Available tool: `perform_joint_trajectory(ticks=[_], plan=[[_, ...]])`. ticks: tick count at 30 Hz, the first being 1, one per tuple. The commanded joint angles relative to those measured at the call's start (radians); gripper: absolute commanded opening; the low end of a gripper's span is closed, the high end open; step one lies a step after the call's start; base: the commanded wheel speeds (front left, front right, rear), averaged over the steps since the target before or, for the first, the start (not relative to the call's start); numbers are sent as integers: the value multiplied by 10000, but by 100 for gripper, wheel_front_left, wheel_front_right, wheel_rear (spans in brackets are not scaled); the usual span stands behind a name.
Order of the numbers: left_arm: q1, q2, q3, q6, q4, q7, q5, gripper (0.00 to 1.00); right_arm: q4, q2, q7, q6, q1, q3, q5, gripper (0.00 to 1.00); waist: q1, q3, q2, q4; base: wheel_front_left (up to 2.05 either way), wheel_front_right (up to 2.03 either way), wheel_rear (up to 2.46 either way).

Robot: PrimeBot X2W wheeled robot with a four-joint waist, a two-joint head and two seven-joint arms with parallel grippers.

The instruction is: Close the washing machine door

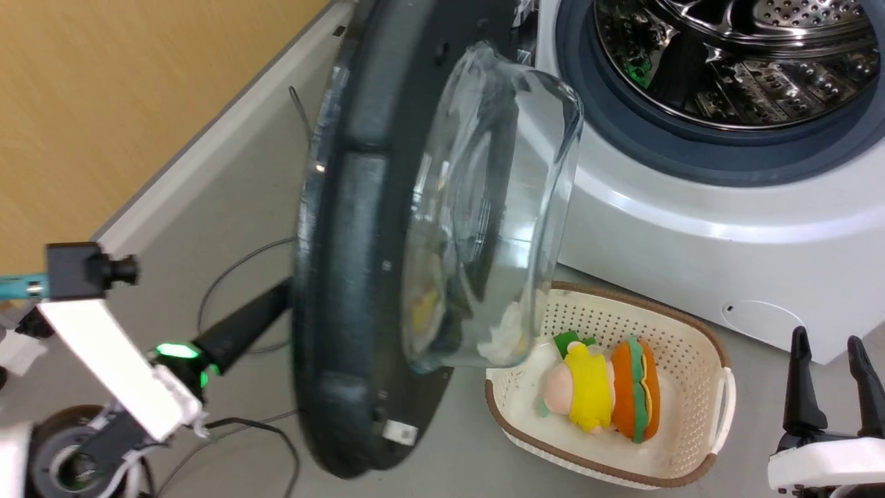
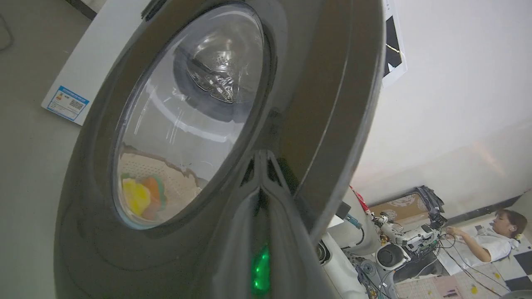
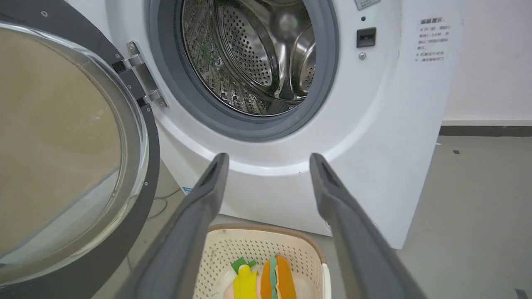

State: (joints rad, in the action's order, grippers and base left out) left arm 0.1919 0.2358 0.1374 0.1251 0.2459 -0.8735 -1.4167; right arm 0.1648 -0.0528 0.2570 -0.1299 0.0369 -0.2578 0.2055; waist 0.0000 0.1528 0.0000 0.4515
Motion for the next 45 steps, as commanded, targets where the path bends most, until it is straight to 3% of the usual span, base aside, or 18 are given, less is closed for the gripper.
perform_joint_trajectory(ticks=[1, 11, 23, 34, 45], plan=[[-86, -63, -323, 55, 307, 201, 192, 0, 25, 26, 47, -8, 189, 7, 18, 100, 0, 21, 0, -115, 0, 0, 0], [-59, -404, -2818, 55, 912, 1602, 376, 0, 75, 26, 47, -8, 409, 74, 58, 100, 0, 200, 0, -874, 0, 0, 0], [1255, -726, -5685, 55, -222, 4394, 717, 0, 36, 26, 47, -8, 710, 170, -15, 100, 0, 757, 0, -2079, 0, 0, 0], [2855, -839, -7447, 55, -2118, 7336, 765, 0, 8, 26, 47, -8, 1093, 481, 99, 100, 0, 1231, 0, -3290, 0, 0, 0], [3726, -707, -8702, 55, -3277, 9171, 277, 0, -7, 26, 47, -8, 1195, 687, 212, 100, 0, 1354, 0, -3706, 0, 0, 0]])
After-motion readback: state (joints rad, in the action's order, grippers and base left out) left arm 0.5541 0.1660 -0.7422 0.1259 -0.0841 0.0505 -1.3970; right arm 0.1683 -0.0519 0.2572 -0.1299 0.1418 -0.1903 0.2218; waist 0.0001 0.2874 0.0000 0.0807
